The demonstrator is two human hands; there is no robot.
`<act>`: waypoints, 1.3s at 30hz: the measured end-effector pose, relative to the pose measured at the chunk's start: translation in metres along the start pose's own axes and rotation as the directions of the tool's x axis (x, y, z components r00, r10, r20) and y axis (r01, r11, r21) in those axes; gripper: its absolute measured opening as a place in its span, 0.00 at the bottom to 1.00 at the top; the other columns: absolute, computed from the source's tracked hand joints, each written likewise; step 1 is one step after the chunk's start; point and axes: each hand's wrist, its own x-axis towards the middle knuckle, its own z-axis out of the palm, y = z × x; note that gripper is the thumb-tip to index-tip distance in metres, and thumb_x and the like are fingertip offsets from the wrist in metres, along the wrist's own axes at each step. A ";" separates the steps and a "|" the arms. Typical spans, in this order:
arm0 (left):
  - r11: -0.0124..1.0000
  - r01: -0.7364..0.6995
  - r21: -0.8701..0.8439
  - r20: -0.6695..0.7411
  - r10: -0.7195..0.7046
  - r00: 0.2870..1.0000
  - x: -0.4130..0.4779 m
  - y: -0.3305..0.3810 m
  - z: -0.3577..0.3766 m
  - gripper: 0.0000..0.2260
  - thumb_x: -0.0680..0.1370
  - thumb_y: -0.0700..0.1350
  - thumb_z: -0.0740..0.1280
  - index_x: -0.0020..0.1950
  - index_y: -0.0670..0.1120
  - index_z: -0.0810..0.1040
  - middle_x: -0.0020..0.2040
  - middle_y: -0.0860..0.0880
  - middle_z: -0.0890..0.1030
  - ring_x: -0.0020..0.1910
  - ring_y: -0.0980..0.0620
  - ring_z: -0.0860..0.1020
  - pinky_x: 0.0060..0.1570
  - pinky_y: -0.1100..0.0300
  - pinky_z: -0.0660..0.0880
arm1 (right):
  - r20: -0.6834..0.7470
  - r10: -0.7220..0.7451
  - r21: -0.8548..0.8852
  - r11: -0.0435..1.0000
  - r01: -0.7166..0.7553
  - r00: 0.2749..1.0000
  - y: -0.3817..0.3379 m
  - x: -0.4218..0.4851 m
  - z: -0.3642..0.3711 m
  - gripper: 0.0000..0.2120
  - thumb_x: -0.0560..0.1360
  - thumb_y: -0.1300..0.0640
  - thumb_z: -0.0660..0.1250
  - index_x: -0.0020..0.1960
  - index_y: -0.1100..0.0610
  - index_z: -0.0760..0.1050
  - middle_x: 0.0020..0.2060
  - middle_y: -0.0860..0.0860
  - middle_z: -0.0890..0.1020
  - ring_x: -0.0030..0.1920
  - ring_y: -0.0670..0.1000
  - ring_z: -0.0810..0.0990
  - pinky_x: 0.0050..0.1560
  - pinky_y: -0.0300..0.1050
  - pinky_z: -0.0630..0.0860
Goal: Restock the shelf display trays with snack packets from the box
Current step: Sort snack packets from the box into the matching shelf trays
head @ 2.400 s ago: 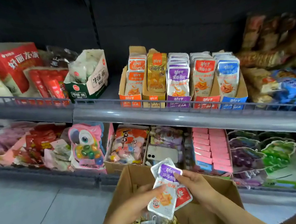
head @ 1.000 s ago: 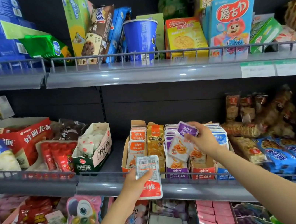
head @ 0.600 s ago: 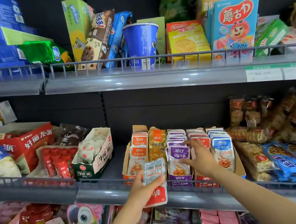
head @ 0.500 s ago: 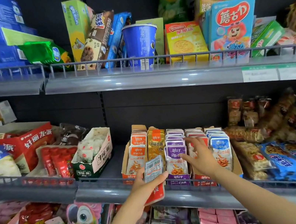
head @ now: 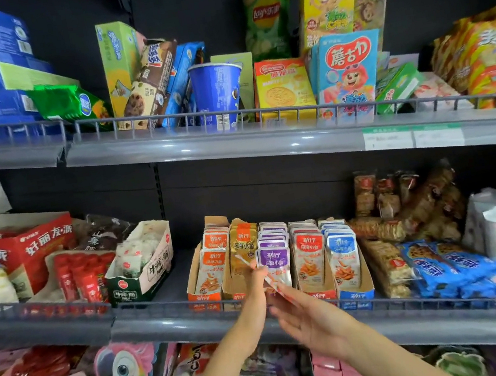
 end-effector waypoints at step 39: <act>0.171 -0.454 0.874 0.426 0.181 0.887 0.102 -0.037 0.013 0.09 0.80 0.51 0.61 0.55 0.49 0.76 0.63 0.56 0.70 0.56 0.58 0.72 0.56 0.65 0.71 | 0.173 -0.597 -0.980 -0.025 0.198 0.783 -0.130 0.099 -0.106 0.11 0.74 0.57 0.69 0.55 0.52 0.72 0.52 0.51 0.81 0.52 0.52 0.79 0.53 0.52 0.78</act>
